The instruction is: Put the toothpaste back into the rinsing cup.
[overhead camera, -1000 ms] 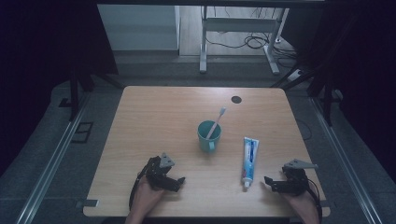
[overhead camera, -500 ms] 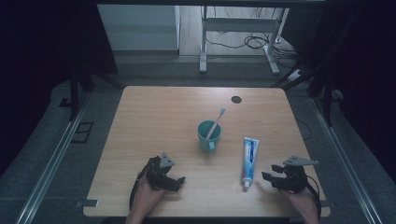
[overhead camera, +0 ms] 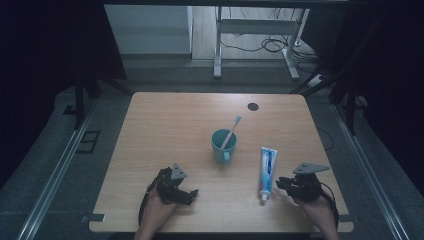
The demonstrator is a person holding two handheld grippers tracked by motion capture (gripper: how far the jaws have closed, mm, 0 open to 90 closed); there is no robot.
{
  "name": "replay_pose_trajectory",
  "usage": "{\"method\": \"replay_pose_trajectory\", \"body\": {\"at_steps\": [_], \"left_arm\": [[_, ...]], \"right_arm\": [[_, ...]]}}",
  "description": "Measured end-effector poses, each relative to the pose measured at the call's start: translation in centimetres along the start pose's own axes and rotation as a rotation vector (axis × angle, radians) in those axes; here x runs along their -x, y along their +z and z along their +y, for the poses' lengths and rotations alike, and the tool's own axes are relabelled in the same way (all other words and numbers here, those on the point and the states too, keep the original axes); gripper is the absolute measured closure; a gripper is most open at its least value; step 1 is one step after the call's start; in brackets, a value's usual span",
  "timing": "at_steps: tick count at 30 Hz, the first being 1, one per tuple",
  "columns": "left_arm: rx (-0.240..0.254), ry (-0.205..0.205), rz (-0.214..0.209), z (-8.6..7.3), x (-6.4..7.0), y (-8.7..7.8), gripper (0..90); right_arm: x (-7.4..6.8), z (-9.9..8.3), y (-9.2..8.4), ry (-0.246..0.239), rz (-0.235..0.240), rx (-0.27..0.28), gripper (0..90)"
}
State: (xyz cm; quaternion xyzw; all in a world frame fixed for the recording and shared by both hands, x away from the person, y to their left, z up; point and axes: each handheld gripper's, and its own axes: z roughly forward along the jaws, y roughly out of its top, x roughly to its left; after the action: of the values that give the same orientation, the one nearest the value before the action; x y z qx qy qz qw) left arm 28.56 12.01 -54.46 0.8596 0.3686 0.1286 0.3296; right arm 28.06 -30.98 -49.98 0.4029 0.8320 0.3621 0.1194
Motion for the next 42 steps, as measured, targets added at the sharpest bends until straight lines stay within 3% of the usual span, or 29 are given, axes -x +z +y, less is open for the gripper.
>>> {"method": "replay_pose_trajectory", "body": {"at_steps": [5, 17, 31, 35, 42], "left_arm": [[0.000, 0.000, 0.000, 0.0, 0.0, 0.0, 0.4], [0.000, 0.000, 0.000, 0.0, 0.0, 0.0, 0.4], [-0.001, 0.000, 0.000, 0.0, 0.0, 0.0, 0.4], [0.000, 0.000, 0.000, 0.0, 0.0, 0.0, 0.4], [0.000, 0.000, 0.000, 0.0, 0.0, 0.0, 0.4]], "right_arm": [[-0.5, 1.0, 0.1, 0.002, 0.034, 0.000, 88.7], [-1.6, 3.0, 1.8, -0.002, 0.100, -0.022, 89.1], [-3.2, 3.6, 4.4, -0.040, 0.094, -0.093, 89.1], [-3.4, 3.6, 4.6, -0.063, 0.092, -0.101, 88.8], [-3.1, 3.4, 4.4, -0.059, 0.080, -0.125, 88.1]]}}
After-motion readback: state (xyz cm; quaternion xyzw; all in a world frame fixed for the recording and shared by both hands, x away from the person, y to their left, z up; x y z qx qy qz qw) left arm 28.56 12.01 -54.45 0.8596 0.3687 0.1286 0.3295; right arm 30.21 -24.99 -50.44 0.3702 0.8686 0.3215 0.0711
